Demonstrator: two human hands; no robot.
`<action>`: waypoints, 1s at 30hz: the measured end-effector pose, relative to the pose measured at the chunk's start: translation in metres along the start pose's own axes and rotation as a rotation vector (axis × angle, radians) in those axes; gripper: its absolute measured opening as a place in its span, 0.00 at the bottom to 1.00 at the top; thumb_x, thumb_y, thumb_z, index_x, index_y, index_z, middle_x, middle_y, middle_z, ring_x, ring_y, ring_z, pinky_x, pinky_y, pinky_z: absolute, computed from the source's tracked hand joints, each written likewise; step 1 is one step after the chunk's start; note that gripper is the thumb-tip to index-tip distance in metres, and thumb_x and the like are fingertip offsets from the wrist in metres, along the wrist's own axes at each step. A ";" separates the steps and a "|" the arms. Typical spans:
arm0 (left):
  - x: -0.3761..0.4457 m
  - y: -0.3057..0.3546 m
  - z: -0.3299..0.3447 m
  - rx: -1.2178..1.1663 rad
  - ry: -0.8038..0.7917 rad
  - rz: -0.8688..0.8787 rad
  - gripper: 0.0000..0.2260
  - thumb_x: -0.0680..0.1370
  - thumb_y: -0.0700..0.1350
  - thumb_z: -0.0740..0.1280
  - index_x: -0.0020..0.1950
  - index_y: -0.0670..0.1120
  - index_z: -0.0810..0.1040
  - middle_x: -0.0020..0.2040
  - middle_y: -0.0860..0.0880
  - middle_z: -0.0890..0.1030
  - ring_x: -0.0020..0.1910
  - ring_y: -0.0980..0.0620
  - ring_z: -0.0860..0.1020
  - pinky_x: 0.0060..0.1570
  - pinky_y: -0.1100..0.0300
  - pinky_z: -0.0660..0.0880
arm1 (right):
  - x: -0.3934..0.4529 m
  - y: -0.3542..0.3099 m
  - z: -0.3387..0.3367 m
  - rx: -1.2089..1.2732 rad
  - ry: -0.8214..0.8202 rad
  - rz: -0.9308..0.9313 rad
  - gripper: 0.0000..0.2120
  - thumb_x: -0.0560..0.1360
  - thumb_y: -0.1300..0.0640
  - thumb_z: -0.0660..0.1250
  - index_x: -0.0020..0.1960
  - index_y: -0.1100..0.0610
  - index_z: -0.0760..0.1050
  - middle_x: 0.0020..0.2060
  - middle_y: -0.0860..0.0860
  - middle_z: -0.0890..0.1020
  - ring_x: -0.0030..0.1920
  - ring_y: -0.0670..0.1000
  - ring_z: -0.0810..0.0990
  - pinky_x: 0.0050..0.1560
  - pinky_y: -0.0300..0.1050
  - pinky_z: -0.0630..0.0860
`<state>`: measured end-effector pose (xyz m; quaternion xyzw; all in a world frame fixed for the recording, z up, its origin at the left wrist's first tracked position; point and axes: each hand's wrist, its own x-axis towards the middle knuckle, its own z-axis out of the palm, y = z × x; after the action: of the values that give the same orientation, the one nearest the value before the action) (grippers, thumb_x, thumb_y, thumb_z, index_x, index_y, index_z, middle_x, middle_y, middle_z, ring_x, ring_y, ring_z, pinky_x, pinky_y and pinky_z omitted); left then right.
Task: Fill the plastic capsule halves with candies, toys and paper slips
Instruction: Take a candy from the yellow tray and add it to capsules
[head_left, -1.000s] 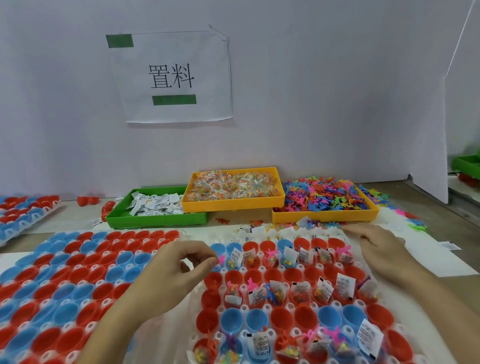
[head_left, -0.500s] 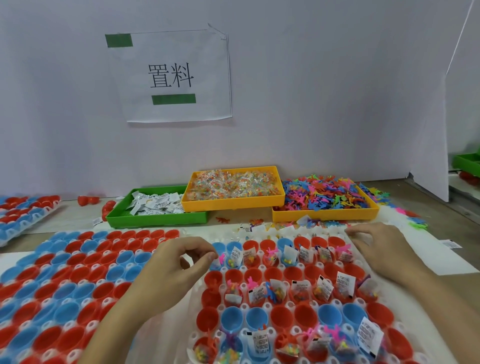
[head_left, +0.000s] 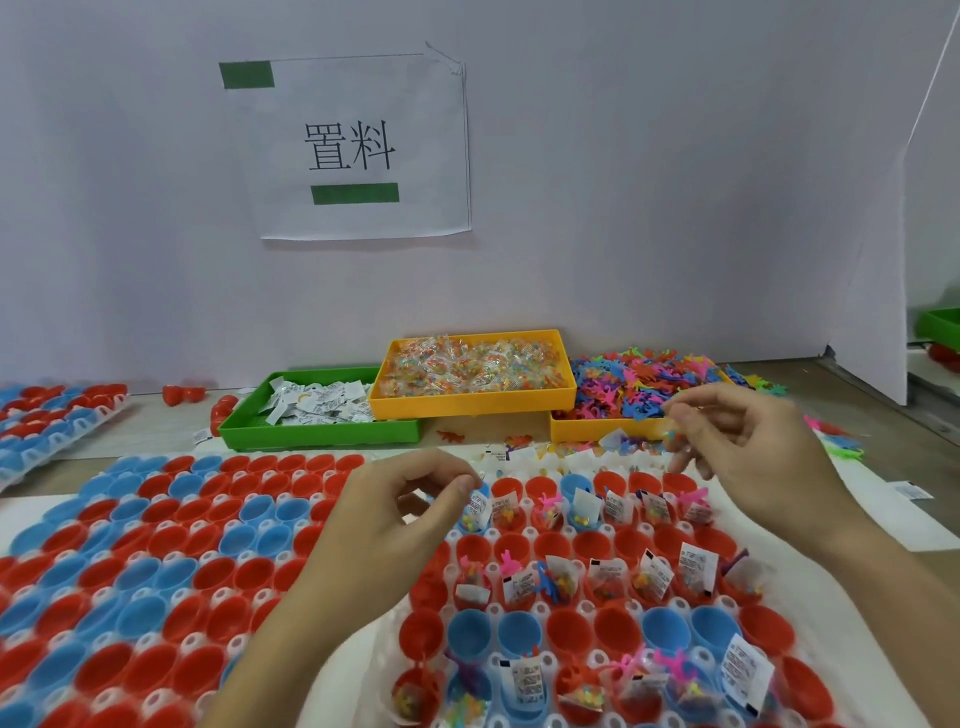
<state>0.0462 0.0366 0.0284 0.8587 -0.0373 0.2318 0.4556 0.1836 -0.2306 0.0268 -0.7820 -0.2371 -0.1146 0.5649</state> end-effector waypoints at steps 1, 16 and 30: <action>0.001 0.006 0.004 -0.035 0.006 0.001 0.07 0.78 0.40 0.68 0.44 0.49 0.84 0.39 0.53 0.84 0.40 0.53 0.81 0.42 0.56 0.80 | -0.004 -0.009 0.003 0.064 -0.058 0.012 0.08 0.75 0.52 0.67 0.50 0.54 0.80 0.36 0.51 0.86 0.33 0.49 0.85 0.31 0.34 0.77; 0.019 0.036 0.054 -0.199 -0.137 0.047 0.04 0.72 0.43 0.76 0.45 0.49 0.84 0.39 0.51 0.85 0.40 0.51 0.84 0.46 0.50 0.82 | -0.029 -0.045 0.021 0.237 -0.320 0.037 0.04 0.71 0.52 0.71 0.44 0.49 0.84 0.38 0.53 0.87 0.38 0.51 0.86 0.38 0.35 0.79; 0.011 0.036 0.049 -0.303 -0.047 0.126 0.08 0.73 0.35 0.70 0.42 0.47 0.84 0.33 0.45 0.79 0.33 0.42 0.76 0.33 0.51 0.74 | -0.035 -0.056 0.026 0.307 -0.359 0.016 0.04 0.68 0.54 0.74 0.42 0.50 0.85 0.38 0.53 0.87 0.40 0.50 0.87 0.40 0.35 0.80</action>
<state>0.0637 -0.0216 0.0370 0.7813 -0.1362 0.2316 0.5633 0.1232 -0.2003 0.0491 -0.6965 -0.3421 0.0681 0.6271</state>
